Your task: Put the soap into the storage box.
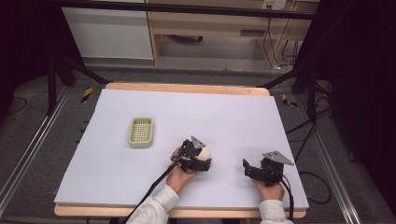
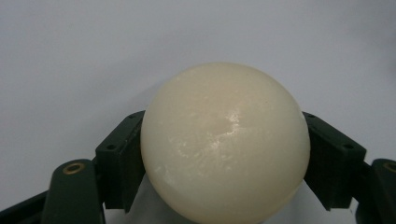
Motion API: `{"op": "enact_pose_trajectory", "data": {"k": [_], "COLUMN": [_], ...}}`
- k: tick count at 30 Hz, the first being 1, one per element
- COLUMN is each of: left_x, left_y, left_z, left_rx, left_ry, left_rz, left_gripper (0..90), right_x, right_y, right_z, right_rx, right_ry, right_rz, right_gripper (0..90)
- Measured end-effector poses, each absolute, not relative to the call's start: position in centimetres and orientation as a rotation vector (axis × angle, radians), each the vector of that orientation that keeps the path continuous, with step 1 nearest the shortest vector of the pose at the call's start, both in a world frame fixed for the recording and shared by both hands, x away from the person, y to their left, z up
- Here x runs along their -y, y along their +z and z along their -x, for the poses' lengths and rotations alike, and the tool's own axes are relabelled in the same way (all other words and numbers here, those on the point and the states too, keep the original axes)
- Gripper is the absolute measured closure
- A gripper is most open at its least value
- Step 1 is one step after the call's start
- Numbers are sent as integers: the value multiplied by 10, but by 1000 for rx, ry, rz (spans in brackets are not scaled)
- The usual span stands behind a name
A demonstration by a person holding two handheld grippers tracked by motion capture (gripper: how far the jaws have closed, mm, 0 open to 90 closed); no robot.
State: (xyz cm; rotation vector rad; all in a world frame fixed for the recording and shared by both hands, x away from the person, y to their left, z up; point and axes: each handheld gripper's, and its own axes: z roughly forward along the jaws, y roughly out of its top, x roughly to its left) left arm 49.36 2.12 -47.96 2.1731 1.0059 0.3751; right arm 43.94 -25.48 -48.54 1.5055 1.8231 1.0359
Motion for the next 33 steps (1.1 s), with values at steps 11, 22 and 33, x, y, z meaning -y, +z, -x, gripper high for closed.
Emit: {"op": "enact_pose_trajectory", "data": {"k": [11, 22, 33], "left_x": [-20, -23, -36], "left_y": [-479, -468, -454], "left_z": [-492, -488, -485], "left_rx": [-999, -981, -976], "left_ry": [379, 387, 392], "left_rz": [-2180, -2172, -2174], "left_gripper": [241, 241, 240], "right_x": [255, 255, 255], "right_y": [-485, -485, -485], "right_z": [-439, -439, -439], "right_rx": [-1822, -1822, -1820], "right_ry": [1040, 1044, 1043], "right_rz": [-1508, -1507, -1510], "right_gripper": [78, 78, 78]}}
